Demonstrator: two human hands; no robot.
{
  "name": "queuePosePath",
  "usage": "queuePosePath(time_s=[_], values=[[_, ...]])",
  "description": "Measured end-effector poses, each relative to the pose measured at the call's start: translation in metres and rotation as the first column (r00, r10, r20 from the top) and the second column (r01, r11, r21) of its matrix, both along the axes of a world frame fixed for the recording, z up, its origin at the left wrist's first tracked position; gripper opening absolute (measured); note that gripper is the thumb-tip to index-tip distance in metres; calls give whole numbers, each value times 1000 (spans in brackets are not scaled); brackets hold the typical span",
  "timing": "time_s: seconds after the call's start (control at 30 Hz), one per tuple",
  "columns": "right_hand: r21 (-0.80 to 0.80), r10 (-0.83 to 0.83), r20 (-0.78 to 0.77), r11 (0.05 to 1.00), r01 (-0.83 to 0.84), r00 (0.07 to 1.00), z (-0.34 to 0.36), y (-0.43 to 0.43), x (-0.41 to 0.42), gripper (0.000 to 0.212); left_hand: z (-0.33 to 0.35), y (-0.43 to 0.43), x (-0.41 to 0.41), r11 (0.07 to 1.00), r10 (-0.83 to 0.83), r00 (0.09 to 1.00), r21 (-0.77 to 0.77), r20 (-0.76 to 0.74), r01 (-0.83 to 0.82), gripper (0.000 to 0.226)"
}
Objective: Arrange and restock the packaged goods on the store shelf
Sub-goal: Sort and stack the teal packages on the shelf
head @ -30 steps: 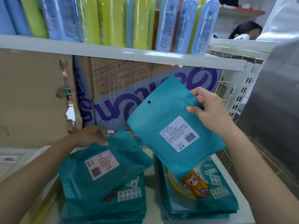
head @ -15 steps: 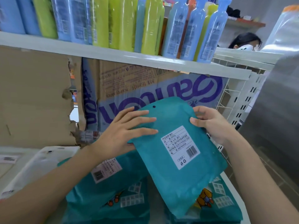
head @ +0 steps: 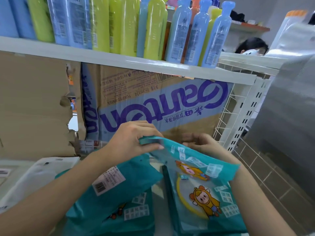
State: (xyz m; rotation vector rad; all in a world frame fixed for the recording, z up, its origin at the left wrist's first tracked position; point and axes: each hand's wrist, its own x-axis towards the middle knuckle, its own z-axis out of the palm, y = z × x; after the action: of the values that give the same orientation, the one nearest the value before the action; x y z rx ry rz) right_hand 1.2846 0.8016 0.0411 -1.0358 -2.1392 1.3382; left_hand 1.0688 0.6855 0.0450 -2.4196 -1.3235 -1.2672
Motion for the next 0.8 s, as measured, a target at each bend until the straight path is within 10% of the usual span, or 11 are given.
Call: queuePosePath(time_s=[0.1,0.27,0.43,0.8], values=[[229,64,-42,972,-53,997,18,-23,7,42,-1,2,-3,997,43,999,-65,30,-41,32],[175,265,-66,952,-251,962,46,-63,25,77,2,4,-12,974,177,984,-148,10,-174,28],[484,-51,376,862,-149,925,34,-75,17,32,4,2,-9,965,230,973,-126,-19,-231,15],[524,-254,-33,819,233,967,3,-83,28,12,-5,-8,-9,945,320,932,16,173,-327,74]])
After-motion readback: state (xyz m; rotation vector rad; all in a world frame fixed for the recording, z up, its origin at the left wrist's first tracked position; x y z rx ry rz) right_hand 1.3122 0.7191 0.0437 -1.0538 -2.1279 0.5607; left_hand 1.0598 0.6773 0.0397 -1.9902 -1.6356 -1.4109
